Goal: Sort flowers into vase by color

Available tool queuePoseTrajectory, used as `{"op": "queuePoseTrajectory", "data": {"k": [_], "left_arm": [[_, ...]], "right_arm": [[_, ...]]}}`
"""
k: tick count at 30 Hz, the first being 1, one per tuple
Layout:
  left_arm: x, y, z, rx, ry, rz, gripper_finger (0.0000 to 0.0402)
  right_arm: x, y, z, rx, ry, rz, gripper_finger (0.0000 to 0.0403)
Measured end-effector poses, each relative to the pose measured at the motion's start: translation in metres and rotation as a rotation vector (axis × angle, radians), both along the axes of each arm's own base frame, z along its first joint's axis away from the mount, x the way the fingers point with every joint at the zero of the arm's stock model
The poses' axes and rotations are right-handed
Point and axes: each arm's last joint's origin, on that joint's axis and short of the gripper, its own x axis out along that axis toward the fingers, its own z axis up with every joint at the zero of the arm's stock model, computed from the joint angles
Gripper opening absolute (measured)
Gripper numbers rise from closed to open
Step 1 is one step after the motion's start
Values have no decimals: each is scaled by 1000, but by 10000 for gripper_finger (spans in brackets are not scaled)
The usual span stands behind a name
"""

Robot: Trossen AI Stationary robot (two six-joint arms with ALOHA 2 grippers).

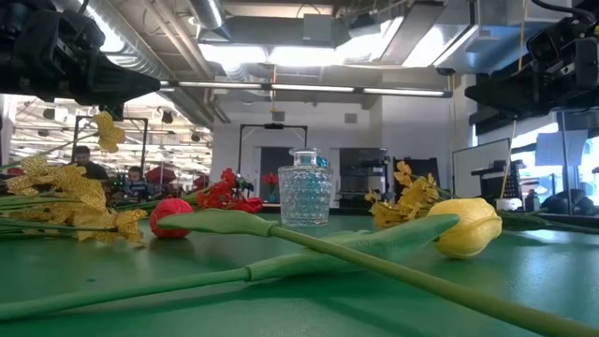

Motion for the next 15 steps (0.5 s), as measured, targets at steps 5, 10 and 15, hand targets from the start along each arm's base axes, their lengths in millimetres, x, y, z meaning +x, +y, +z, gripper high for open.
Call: {"op": "queuePoseTrajectory", "data": {"k": [5,10,15], "left_arm": [[0,0,0,0,0,0,0],[0,0,0,0,1,0,0],[0,0,0,0,0,0,0]], "right_arm": [[0,0,0,0,-3,0,10],[0,0,2,-3,-23,11,10],[0,0,3,-3,-33,2,10]]}}
